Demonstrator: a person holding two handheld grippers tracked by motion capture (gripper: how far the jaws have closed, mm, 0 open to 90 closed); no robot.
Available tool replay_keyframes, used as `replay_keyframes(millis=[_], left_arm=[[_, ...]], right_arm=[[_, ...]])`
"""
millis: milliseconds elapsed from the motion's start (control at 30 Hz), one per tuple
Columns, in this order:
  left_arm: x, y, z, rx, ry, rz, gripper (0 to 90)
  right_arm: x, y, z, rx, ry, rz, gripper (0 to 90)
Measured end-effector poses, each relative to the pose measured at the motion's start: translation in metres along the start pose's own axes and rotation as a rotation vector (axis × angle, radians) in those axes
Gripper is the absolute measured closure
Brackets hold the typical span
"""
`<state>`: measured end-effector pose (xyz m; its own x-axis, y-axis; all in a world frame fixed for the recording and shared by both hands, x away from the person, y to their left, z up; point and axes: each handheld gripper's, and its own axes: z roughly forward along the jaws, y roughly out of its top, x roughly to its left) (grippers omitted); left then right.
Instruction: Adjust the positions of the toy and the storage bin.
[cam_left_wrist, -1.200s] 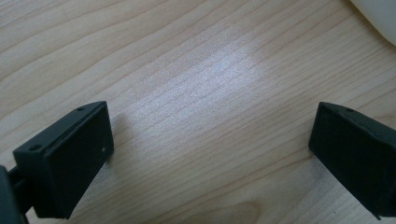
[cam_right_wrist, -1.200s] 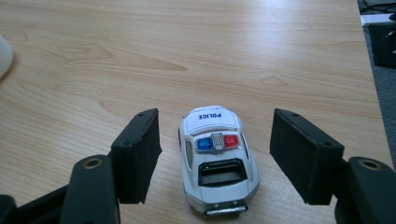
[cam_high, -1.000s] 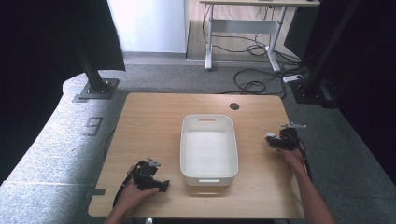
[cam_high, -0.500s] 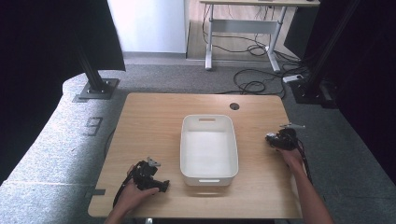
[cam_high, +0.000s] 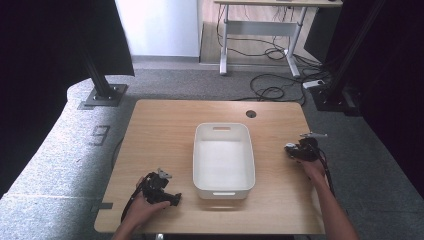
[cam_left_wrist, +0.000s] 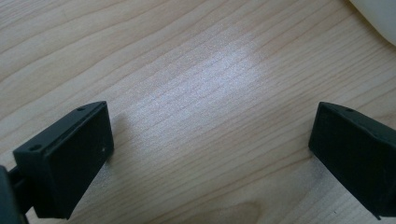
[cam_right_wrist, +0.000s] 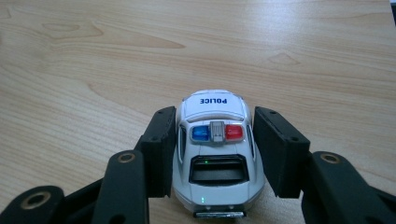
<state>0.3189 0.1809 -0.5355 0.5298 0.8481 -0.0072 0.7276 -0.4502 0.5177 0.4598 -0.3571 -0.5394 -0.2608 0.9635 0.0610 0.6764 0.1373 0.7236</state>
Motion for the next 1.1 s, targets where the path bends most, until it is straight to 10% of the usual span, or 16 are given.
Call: replay_keyframes(millis=[1100], left_arm=[[-0.001,0.000,0.000,0.004,0.000,0.002,0.2]], right_arm=[[0.042,-0.010,-0.043,-0.024,0.089,-0.052,50.8]])
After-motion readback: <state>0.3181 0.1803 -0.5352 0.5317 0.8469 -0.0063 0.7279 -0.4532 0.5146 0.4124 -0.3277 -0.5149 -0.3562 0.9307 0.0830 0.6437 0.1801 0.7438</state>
